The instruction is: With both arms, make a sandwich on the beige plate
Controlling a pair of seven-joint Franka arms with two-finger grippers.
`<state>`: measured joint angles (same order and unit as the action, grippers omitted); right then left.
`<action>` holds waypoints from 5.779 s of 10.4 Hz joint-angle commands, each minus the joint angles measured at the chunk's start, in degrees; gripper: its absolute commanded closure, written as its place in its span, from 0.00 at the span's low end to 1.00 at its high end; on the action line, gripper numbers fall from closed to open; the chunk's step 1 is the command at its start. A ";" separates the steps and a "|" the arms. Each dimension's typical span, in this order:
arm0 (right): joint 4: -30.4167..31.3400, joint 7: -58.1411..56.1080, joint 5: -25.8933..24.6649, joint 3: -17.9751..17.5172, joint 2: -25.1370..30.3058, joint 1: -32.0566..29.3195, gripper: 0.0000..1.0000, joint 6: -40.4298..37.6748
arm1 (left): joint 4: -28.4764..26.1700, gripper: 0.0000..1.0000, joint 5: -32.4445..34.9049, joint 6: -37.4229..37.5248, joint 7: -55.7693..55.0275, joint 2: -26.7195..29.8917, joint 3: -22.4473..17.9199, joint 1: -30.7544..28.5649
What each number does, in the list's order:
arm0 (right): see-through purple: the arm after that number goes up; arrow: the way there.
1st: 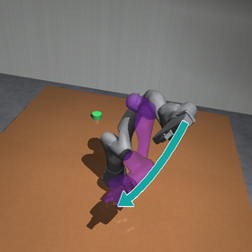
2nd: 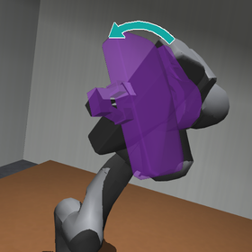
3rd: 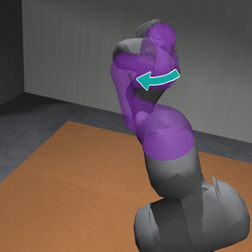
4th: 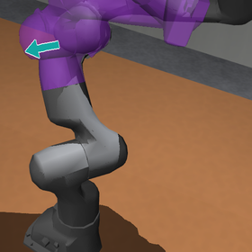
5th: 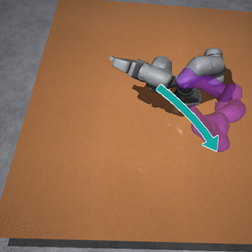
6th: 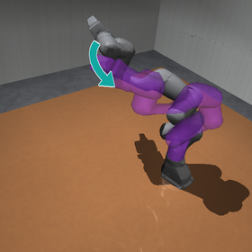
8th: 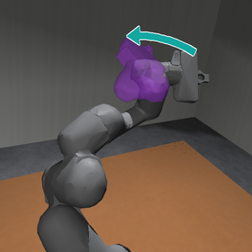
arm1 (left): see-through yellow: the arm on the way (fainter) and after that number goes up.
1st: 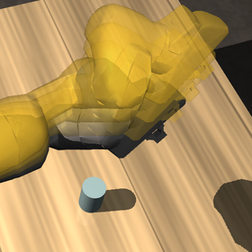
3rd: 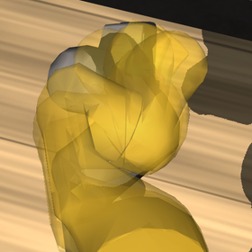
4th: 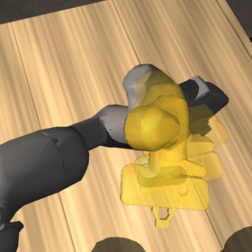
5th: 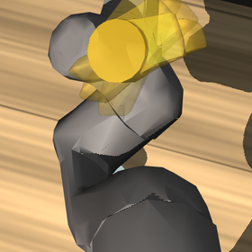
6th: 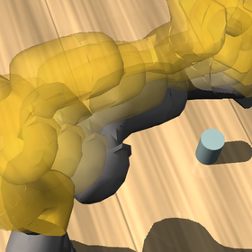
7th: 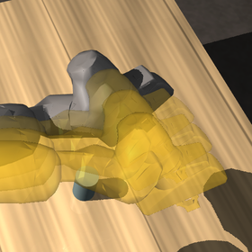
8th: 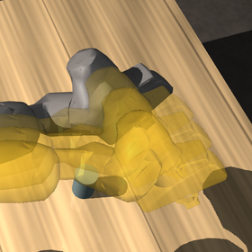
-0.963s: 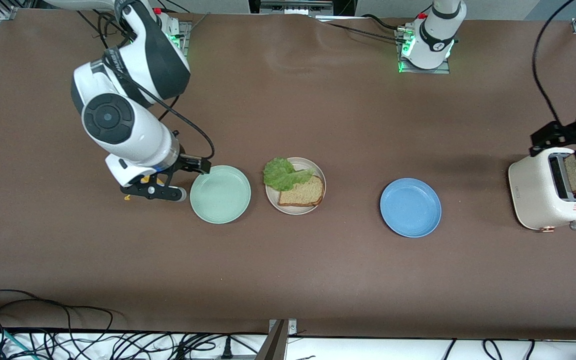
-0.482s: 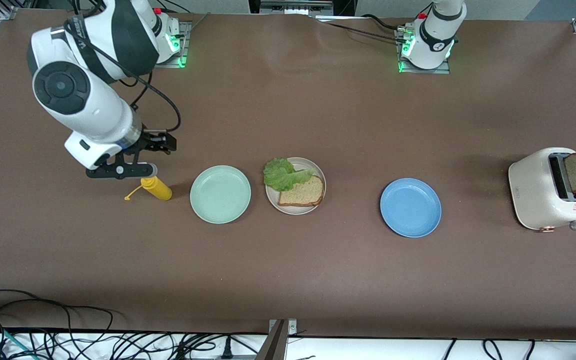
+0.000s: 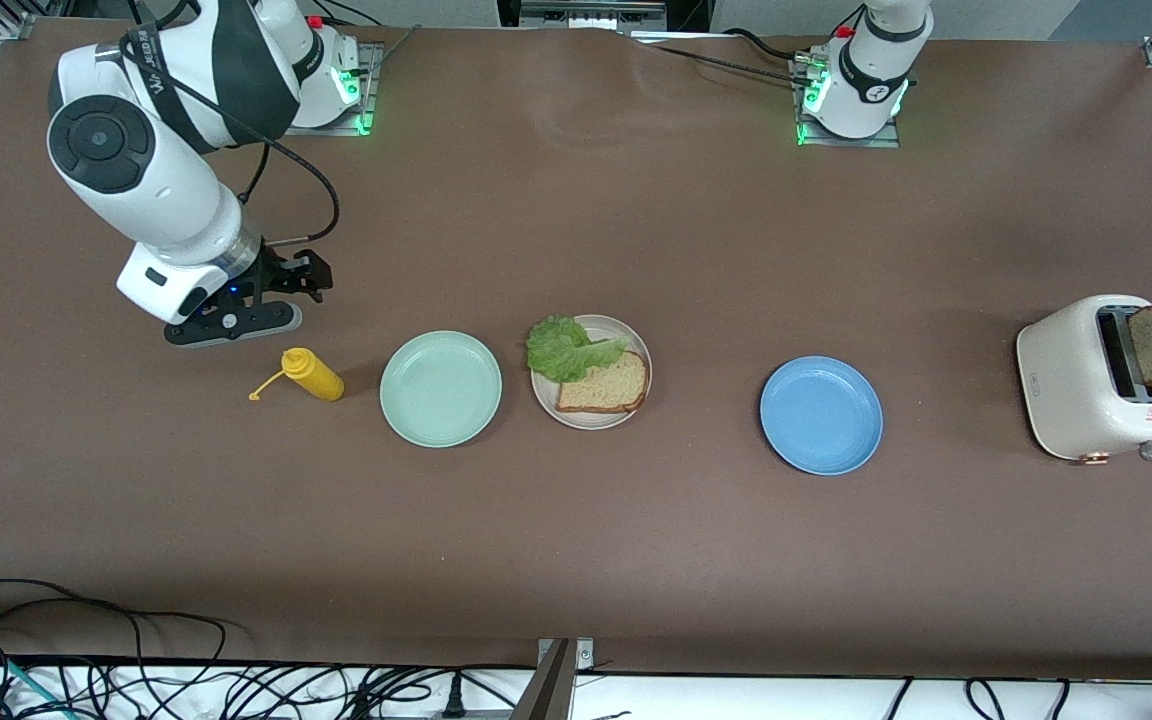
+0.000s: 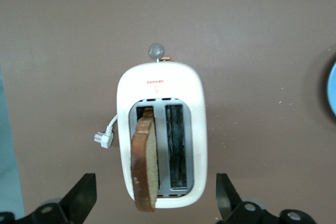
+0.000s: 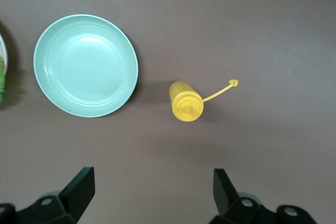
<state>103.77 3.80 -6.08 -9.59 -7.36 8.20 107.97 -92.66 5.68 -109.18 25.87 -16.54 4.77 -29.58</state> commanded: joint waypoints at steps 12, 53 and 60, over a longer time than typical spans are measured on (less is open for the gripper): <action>24.98 -34.38 11.25 12.75 6.04 -0.82 0.00 32.38 | -1.21 0.95 0.91 0.11 1.29 -4.99 0.95 -3.02; 25.43 -76.14 53.81 12.84 -9.60 -0.82 0.00 39.86 | 12.07 1.00 3.11 20.59 -17.06 -1.66 13.95 10.33; 25.43 -76.58 53.54 12.84 -10.04 -0.73 0.00 39.94 | 12.33 1.00 2.76 19.97 -19.98 -1.65 14.04 10.34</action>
<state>130.03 -70.94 46.07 3.55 -16.26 7.57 147.35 -81.15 9.46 -89.98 6.27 -18.58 18.55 -19.16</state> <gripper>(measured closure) 0.000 0.921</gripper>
